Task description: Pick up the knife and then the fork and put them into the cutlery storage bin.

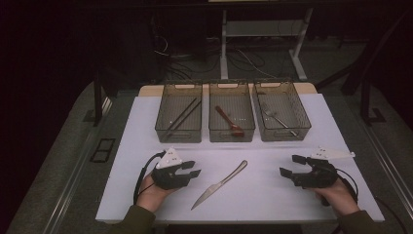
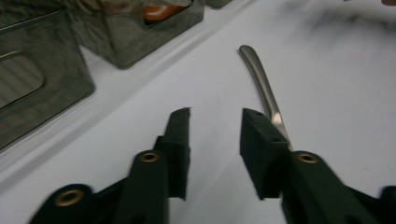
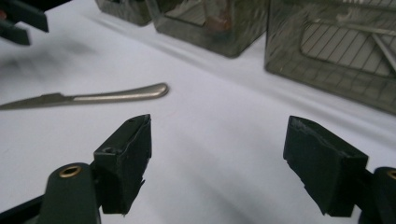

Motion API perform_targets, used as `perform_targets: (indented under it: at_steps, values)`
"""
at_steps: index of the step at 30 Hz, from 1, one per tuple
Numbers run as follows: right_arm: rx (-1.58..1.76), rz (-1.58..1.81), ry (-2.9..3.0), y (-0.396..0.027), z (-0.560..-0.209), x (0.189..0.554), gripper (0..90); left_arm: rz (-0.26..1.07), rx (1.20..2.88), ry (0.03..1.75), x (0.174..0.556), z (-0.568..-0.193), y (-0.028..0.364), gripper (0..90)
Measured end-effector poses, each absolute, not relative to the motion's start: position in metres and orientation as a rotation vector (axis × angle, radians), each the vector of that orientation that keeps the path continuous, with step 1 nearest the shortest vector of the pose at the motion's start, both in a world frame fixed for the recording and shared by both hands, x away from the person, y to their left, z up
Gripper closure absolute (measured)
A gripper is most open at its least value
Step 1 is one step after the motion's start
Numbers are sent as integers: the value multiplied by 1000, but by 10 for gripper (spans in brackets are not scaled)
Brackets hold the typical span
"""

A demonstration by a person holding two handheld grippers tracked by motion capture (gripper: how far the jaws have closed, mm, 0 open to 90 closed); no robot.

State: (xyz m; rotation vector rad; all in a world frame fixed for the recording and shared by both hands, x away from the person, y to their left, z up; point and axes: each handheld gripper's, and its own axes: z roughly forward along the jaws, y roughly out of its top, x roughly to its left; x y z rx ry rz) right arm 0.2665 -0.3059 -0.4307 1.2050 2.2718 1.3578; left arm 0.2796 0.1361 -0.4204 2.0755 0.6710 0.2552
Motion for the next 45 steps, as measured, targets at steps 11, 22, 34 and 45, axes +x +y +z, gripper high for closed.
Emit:
perform_targets:
  at_steps: [11,22,34,45]
  values:
    - [1165,1316,2324,-300,-438,262,227,196,2176,649,303,-424,91,888]
    - [1165,1322,2327,-301,-438,262,227,116,2223,623,326,-436,42,887]
    - [1165,1326,2336,-303,-439,262,227,101,2296,597,332,-446,9,888]
    - [1159,1329,2335,-302,-439,262,227,47,2313,547,327,-448,2,889]
